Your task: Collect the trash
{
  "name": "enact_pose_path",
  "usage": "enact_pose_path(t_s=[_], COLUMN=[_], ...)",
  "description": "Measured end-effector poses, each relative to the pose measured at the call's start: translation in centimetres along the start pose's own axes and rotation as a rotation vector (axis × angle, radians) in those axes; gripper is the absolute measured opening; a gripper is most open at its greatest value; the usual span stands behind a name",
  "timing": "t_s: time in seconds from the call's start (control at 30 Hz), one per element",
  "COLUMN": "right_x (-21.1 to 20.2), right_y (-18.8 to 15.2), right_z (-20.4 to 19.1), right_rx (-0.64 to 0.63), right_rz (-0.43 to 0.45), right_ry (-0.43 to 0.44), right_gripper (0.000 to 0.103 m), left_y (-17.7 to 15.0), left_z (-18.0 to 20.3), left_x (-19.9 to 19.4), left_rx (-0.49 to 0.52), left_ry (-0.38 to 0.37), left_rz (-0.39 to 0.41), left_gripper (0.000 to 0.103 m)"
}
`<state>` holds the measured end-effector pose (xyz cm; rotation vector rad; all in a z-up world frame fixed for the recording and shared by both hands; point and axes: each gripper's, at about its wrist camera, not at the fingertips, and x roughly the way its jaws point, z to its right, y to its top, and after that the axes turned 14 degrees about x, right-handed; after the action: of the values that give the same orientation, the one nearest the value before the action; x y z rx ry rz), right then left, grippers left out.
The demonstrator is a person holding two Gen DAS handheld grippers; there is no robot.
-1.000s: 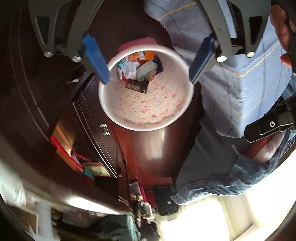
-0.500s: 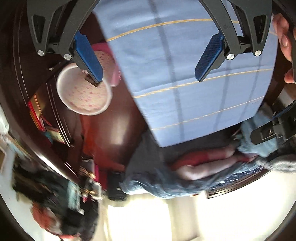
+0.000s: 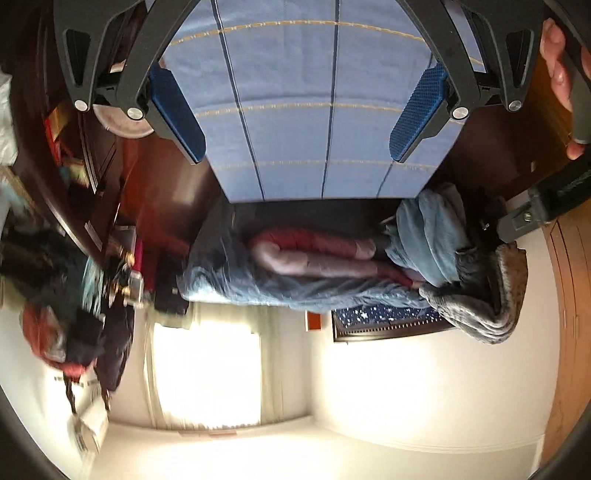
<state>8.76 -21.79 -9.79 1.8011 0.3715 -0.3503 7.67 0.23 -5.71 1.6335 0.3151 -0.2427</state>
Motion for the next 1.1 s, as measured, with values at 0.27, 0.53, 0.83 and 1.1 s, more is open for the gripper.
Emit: enact_pose_path(t_s=[0.27, 0.53, 0.83, 1.1], right_x=[-3.4, -6.3, -7.7, -8.1], right_y=[1.3, 2.9, 4.1, 4.4], right_z=[-3.1, -3.1, -1.8, -0.5], right_rx=[-0.045, -0.033, 0.026, 0.049], right_rz=[0.082, 0.157, 0.203, 0.214], right_ry=[0.006, -0.001, -0.011, -0.018], right_gripper=[0.099, 0.099, 0.099, 0.099], left_y=[1.2, 1.9, 2.9, 3.2], left_z=[-1.5, -2.8, -1.9, -1.3], left_x=[-4.7, -7.6, -8.7, -8.3], left_rx=[0.011, -0.007, 0.025, 0.033], left_ry=[0.024, 0.028, 0.003, -0.012], left_rz=[0.064, 0.124, 0.170, 0.163], left_gripper=[0.099, 0.099, 0.100, 0.100])
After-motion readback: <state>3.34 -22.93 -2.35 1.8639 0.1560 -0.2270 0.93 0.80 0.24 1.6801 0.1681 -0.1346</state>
